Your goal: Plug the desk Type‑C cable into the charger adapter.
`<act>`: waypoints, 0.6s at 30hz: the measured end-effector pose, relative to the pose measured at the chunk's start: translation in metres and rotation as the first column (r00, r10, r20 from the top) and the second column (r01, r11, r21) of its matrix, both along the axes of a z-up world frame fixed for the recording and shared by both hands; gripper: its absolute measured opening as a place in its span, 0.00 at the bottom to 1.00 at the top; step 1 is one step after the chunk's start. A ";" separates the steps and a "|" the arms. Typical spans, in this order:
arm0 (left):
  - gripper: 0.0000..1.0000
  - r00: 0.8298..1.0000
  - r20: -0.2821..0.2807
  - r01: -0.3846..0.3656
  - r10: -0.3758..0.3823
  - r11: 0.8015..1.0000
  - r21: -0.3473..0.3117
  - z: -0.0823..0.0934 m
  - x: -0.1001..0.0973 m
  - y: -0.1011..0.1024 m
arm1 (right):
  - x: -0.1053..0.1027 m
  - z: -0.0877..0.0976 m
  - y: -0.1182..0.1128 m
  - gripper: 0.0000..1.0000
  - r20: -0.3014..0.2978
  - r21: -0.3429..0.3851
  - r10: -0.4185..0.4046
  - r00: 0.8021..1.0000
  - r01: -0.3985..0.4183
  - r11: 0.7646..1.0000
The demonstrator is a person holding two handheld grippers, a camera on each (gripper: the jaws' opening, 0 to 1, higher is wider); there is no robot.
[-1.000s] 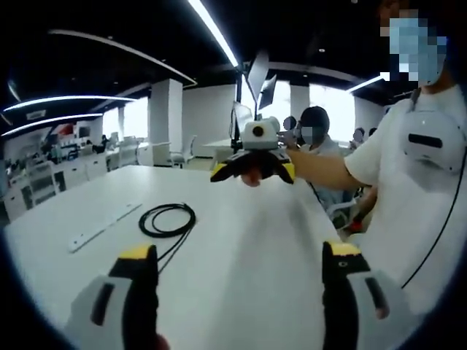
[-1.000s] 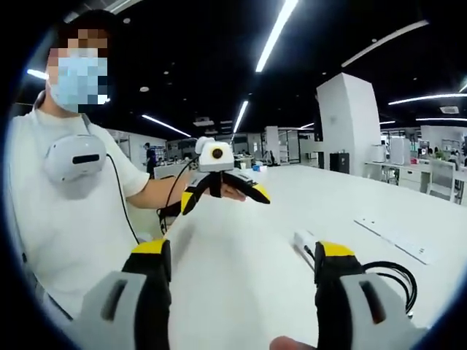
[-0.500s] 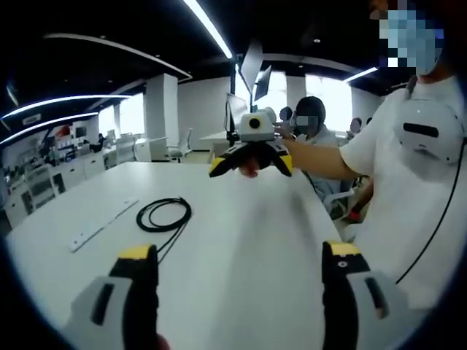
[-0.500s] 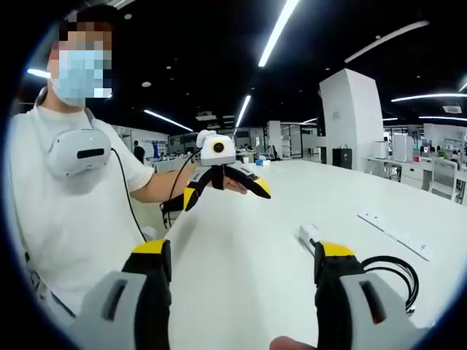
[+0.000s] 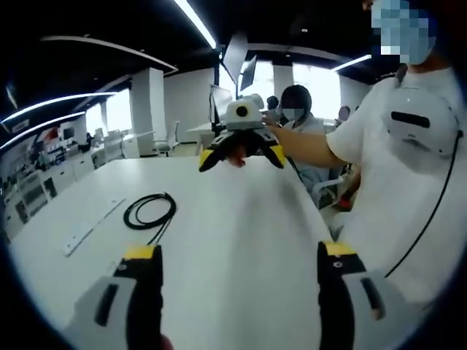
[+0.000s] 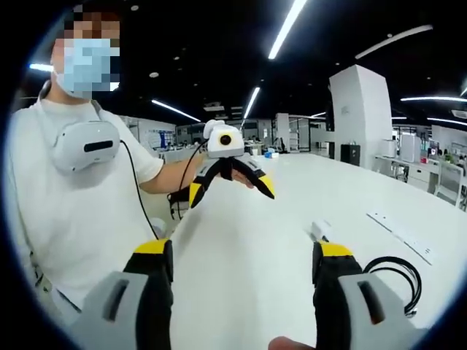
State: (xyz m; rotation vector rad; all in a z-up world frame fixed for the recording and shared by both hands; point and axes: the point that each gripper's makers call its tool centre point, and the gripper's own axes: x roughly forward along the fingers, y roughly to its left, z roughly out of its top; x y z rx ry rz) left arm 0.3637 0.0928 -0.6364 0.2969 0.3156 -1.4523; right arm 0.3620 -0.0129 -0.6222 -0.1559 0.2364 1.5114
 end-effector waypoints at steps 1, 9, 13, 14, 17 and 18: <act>0.88 1.000 0.002 0.003 -0.003 1.000 0.003 0.000 -0.002 0.000 | -0.003 0.000 0.001 0.79 0.001 -0.007 0.006 1.000 -0.006 1.000; 0.92 0.999 -0.008 0.038 -0.037 0.999 0.029 0.001 -0.020 0.004 | -0.024 0.003 -0.002 0.78 0.005 -0.035 0.072 0.997 -0.072 0.997; 0.92 0.997 -0.029 0.071 -0.069 0.996 0.055 -0.003 -0.035 0.006 | -0.036 0.002 0.001 0.78 0.011 -0.057 0.094 0.996 -0.093 0.994; 0.92 0.997 -0.030 0.072 -0.070 0.996 0.059 -0.003 -0.036 0.007 | -0.040 0.001 0.002 0.78 0.009 -0.062 0.103 0.995 -0.102 0.993; 0.92 0.996 -0.034 0.080 -0.077 0.994 0.081 -0.008 -0.041 0.009 | -0.047 -0.001 0.006 0.78 0.010 -0.071 0.107 0.994 -0.106 0.992; 0.92 0.996 -0.035 0.080 -0.077 0.993 0.082 -0.008 -0.041 0.009 | -0.048 -0.002 0.006 0.78 0.010 -0.071 0.108 0.994 -0.107 0.992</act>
